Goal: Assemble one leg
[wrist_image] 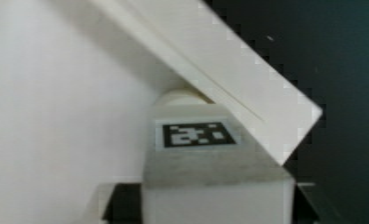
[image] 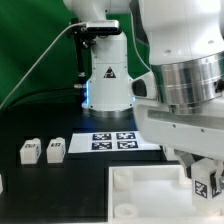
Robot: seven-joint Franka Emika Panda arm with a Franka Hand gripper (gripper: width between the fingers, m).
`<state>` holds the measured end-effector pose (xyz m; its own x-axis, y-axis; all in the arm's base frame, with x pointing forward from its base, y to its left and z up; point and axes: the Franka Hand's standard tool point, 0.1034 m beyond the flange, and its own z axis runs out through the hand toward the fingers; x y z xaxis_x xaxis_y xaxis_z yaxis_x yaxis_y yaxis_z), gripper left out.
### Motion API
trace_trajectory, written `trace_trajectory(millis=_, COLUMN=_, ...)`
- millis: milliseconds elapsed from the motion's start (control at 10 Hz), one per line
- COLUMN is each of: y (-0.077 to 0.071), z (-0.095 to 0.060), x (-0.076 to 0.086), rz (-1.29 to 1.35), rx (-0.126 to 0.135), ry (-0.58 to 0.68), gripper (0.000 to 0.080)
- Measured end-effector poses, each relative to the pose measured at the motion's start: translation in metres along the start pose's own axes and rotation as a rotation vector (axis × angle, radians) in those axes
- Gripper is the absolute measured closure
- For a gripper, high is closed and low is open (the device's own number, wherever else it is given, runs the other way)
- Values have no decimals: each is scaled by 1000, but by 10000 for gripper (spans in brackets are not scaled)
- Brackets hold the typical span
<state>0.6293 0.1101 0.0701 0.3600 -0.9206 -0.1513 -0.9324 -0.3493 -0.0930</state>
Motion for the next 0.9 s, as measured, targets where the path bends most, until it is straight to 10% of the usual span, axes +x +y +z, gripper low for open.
trace_trajectory(millis=500, y=0, z=2, x=-2, rz=611, rx=42, ry=-15, gripper=505)
trace_trajectory(millis=700, y=1, z=3, x=-5, rz=402, rx=38, ry=-7, gripper=215)
trace_trajectory(millis=900, y=1, z=3, x=-5, rz=10, rx=38, ry=12, gripper=163)
